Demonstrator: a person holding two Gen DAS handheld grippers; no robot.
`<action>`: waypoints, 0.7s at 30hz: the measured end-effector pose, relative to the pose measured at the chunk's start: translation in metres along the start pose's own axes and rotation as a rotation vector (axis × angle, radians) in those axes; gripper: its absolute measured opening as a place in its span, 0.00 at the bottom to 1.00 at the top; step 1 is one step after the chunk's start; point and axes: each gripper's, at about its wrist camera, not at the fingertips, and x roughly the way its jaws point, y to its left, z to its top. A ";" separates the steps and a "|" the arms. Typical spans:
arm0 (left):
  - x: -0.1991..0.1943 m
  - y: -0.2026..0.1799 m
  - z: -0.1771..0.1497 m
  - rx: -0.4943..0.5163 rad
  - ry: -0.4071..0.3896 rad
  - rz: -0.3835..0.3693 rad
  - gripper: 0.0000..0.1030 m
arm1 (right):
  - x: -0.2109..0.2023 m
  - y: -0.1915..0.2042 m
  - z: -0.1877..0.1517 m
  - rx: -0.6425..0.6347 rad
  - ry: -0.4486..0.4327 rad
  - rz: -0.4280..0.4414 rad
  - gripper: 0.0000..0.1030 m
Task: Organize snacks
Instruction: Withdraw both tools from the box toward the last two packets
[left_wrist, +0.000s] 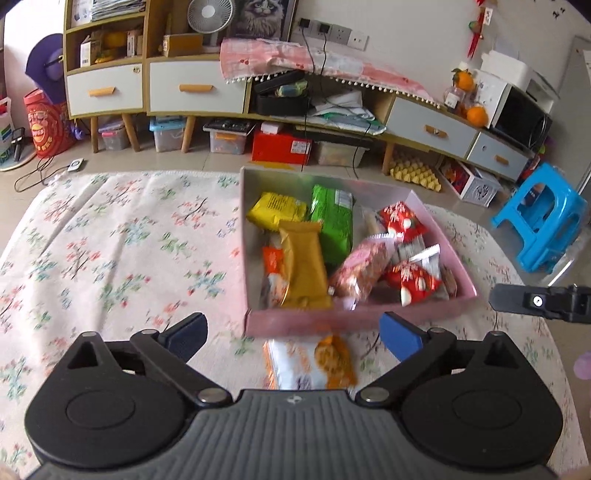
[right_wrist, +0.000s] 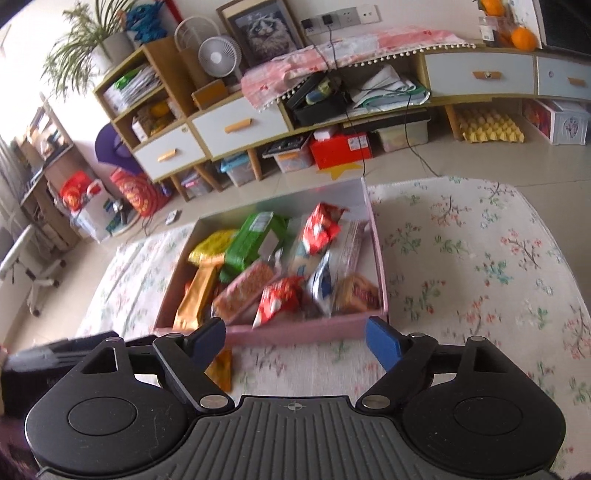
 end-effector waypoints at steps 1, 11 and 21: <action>-0.002 0.002 -0.002 -0.003 0.008 0.001 0.98 | -0.003 0.002 -0.004 -0.005 0.007 0.002 0.83; -0.022 0.011 -0.024 0.034 0.029 0.039 1.00 | -0.029 0.023 -0.045 -0.105 0.063 0.010 0.89; -0.031 0.010 -0.062 0.164 0.020 0.072 1.00 | -0.031 0.033 -0.090 -0.232 0.096 -0.043 0.91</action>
